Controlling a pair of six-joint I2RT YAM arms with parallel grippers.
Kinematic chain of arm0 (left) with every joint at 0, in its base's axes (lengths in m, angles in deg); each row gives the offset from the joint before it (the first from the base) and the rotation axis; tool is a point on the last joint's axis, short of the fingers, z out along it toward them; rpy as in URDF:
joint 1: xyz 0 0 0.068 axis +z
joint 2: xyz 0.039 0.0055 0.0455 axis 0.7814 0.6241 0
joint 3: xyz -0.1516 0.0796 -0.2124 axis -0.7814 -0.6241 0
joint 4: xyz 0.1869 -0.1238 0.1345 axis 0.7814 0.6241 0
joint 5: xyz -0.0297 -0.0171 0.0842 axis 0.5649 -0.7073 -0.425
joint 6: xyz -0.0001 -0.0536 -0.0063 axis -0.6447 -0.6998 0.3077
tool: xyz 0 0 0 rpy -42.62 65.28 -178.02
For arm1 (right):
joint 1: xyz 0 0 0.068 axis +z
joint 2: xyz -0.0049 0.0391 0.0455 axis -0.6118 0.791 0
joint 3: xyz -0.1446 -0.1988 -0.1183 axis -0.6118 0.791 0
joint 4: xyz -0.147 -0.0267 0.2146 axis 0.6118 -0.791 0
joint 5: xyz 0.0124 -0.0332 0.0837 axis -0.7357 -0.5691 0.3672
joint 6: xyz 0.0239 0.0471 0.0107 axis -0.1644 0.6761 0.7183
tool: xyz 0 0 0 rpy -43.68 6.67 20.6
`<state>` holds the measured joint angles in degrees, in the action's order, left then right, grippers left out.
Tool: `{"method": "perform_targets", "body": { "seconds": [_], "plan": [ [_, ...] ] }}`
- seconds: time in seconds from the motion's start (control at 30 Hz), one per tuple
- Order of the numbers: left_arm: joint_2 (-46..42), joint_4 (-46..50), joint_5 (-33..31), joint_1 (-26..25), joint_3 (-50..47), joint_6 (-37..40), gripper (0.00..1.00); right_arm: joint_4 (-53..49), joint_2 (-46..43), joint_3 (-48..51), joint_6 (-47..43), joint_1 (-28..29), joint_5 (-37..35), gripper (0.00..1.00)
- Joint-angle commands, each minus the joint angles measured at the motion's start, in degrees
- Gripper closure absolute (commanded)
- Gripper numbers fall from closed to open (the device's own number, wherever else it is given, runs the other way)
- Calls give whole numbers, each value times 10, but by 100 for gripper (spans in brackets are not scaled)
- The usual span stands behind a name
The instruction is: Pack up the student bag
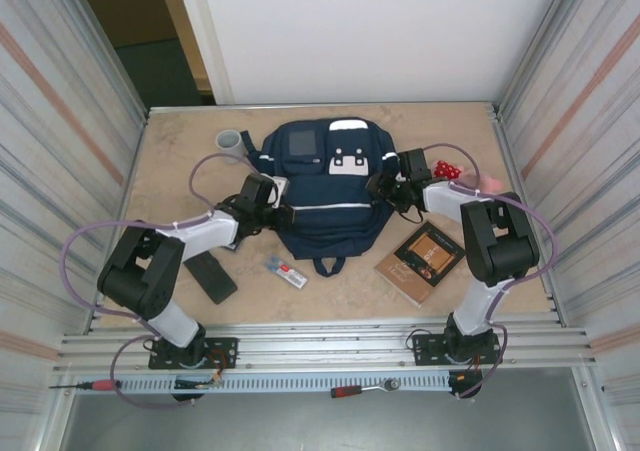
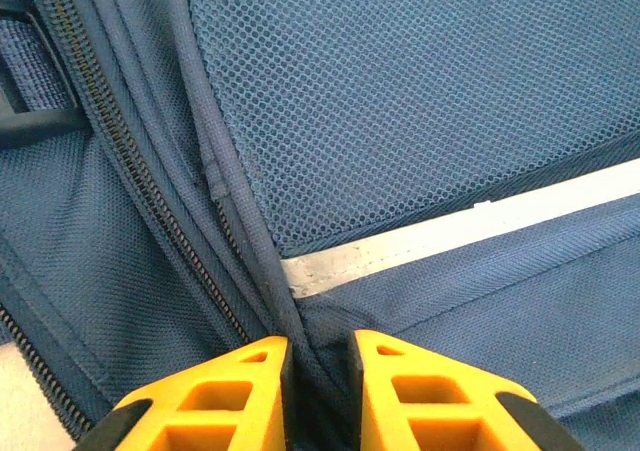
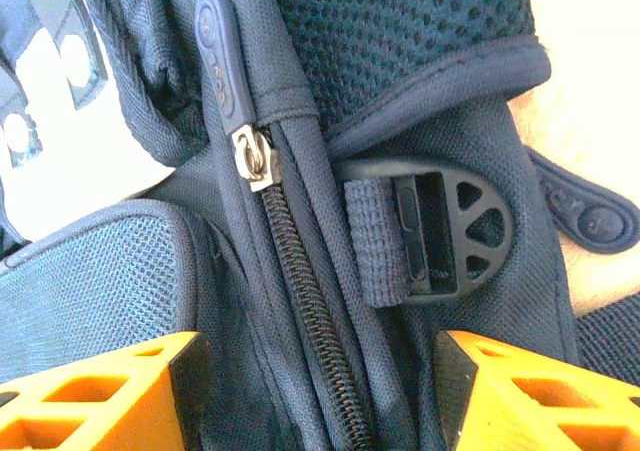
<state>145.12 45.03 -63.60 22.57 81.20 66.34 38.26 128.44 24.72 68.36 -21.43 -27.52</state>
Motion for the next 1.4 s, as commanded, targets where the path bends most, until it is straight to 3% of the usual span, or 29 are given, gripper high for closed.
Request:
{"method": "perform_targets", "body": {
  "seconds": [0.0, 0.13, 0.27, 0.37, 0.53, 0.57, 0.63, 0.73, 0.87, 0.93, 1.03, 1.1, 1.27, 1.37],
  "plan": [
    [-12, 50, 33, -28, -31, -13, 78, -1, -26, 30, 24, 39, 32, 38],
    [-55, 64, 1, -40, -51, -29, 75, -16, -64, 54, 49, 67, 2, 35],
    [-117, 91, -38, -39, -49, -6, 57, -65, -121, 55, 54, 74, -57, 29],
    [-164, 115, -38, -41, -19, 60, 49, -103, -189, 56, 38, 58, -100, 21],
    [-200, 123, -15, -66, 22, 207, 42, -138, -299, 78, 9, 21, -105, 18],
    [-197, 124, -1, -72, 29, 248, 41, -135, -316, 88, 6, 14, -98, 19],
    [-188, 127, 94, -82, 41, 357, 39, -98, -357, 122, -6, 2, -62, 21],
    [-164, 108, 198, -90, 47, 460, 33, -42, -406, 167, -7, -5, -25, 21],
    [-81, 112, 231, -99, 104, 527, 33, -37, -447, 196, -11, -6, -31, 19],
    [-36, 125, 232, -108, 136, 561, 27, -41, -477, 206, -13, -8, -37, 19],
    [27, 122, 284, -111, 176, 587, 30, -47, -494, 219, -16, -12, -35, 19],
    [72, 126, 272, -121, 207, 599, 31, -48, -499, 225, -19, -16, -29, 19],
    [151, 110, 161, -146, 255, 627, 30, -61, -503, 228, -32, -22, -27, 18],
    [176, 109, 156, -146, 271, 630, 30, -66, -505, 231, -38, -24, -28, 18]
  ]
}}
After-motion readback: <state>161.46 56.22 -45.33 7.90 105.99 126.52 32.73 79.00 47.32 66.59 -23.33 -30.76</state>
